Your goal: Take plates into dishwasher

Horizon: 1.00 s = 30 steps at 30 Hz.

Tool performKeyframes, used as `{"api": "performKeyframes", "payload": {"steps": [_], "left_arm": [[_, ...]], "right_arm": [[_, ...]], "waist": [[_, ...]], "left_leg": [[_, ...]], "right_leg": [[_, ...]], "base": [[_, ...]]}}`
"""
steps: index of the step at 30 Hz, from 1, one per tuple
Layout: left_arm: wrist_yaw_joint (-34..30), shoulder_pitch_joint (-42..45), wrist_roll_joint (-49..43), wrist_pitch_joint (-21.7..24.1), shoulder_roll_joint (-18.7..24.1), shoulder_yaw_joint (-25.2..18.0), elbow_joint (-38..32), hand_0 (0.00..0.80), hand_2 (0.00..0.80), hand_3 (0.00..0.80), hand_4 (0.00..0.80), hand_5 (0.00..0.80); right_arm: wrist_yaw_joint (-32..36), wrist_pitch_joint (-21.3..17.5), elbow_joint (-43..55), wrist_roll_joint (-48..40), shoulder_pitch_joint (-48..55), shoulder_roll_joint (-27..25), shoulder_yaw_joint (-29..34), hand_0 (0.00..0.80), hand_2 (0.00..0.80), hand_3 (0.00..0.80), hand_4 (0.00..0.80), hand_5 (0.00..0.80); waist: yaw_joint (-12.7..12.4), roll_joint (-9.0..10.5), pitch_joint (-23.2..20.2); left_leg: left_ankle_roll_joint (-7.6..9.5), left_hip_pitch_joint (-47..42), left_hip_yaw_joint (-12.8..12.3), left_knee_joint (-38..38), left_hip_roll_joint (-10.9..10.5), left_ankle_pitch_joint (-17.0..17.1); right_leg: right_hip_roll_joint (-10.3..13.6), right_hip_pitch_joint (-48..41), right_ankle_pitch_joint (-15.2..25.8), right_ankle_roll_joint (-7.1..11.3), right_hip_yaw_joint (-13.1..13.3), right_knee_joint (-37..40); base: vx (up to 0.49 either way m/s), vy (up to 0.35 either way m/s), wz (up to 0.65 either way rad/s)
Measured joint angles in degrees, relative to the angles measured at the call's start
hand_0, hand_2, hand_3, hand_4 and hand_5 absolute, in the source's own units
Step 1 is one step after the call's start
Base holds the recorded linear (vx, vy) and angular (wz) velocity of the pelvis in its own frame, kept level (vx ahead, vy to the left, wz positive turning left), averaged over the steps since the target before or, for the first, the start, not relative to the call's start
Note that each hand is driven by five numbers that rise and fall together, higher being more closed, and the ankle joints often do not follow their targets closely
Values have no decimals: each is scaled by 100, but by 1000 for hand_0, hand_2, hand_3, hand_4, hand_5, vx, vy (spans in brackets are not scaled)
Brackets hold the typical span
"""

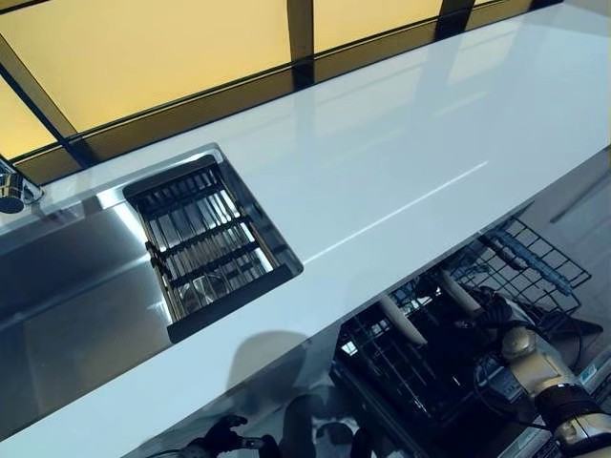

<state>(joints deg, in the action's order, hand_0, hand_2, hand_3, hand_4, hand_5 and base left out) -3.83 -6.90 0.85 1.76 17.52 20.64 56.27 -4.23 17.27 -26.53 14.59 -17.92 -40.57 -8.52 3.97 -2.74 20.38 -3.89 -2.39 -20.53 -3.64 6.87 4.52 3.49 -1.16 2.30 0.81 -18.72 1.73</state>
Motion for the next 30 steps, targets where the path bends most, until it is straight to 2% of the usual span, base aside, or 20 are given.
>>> {"api": "performKeyframes", "payload": {"steps": [3, 7, 12, 15, 24, 30], "left_arm": [[20, 120, 0, -1, -15, -197, -107, 0, 0, 0, 0, 0], [83, 266, -1, 1, -11, -404, -98, 0, 0, 0, 0, 0], [160, 400, 1, 32, -37, -597, -79, 0, 0, 0, 0, 0], [180, 448, 5, 48, -50, -617, -69, 0, 0, 0, 0, 0], [179, 453, 107, 251, -83, -614, 202, 0, 0, 0, 0, 0], [175, 518, 151, 271, -146, -604, 576, 0, 0, 0, 0, 0]], "right_arm": [[-41, -256, 744, 108, 521, 6, 323, 0, 0, 0, 0, 0], [-137, -638, 1574, 187, 1089, -10, 873, 0, 0, 0, 0, 0], [-162, -1144, 2422, 228, 1582, -315, 1723, 0, 0, 0, 0, 0], [-163, -1325, 2904, 223, 1887, -519, 2174, 0, 0, 0, 0, 0], [-411, -1487, 3299, 69, 2507, -1069, 3285, 0, 0, 0, 0, 0], [-938, -1471, 3298, -475, 2800, -1257, 3698, 0, 0, 0, 0, 0]], "waist": [[27, 67, 39], [219, 173, 101], [466, 228, 127], [510, 226, 125], [798, 228, 77], [944, 256, -376]], "left_leg": [[-3, -6, -83, -37, -1, 2], [-6, -91, -155, -108, -10, 4], [-12, -130, -288, -115, -6, 0], [-21, -189, -391, -117, 1, -8], [-27, -251, -599, -116, 7, -13], [-82, -300, -755, -113, 80, -52]], "right_leg": [[-8, 53, 14, -8, 72, 1], [-13, 32, 16, -5, 131, 13], [-34, 34, 75, 5, 266, 75], [-48, 22, 100, 2, 366, 96], [-73, 32, 171, 7, 559, 163], [-152, 43, 189, -16, 705, 212]], "base": [[3, 22, -12], [9, 25, -9], [13, 51, -12], [13, 31, -17], [7, 21, -11], [-2, 3, -14]]}}
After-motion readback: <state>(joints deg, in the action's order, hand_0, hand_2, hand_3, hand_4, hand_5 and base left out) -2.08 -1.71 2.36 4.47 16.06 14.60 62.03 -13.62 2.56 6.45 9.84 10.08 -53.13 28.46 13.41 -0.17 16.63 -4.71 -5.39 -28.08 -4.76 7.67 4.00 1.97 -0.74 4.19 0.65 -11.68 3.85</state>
